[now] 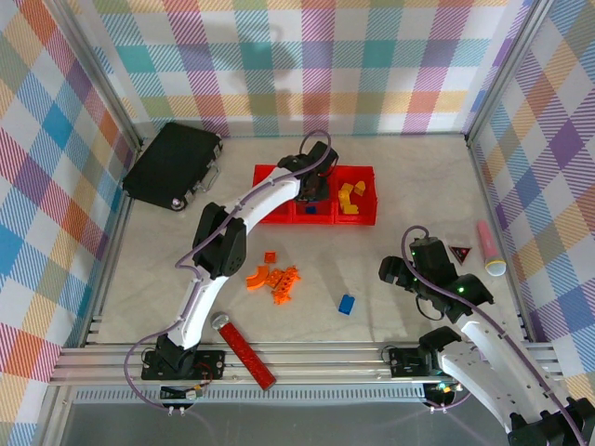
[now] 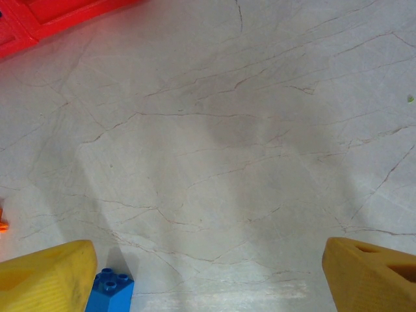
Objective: Sort the legos into containers by color
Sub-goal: Place the lego in the container, then pick up the lego from the middle-left of the table.
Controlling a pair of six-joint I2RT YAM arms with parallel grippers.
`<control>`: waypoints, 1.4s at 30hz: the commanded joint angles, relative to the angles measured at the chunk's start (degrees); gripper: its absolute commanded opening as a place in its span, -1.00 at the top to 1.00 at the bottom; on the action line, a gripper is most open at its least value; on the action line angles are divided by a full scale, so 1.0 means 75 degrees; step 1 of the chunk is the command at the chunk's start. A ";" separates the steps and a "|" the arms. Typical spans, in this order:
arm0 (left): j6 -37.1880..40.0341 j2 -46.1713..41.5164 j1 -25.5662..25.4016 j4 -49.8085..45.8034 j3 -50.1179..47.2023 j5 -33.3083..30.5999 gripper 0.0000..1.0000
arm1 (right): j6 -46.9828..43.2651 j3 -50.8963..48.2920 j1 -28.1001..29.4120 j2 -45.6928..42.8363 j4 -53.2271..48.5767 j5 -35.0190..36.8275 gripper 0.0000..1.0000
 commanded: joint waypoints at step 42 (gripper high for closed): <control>-0.0578 -0.5111 -0.4141 0.0408 -0.5751 0.0165 -0.66 | 0.0836 0.0844 -0.0057 -0.0715 -0.0958 0.0139 -0.82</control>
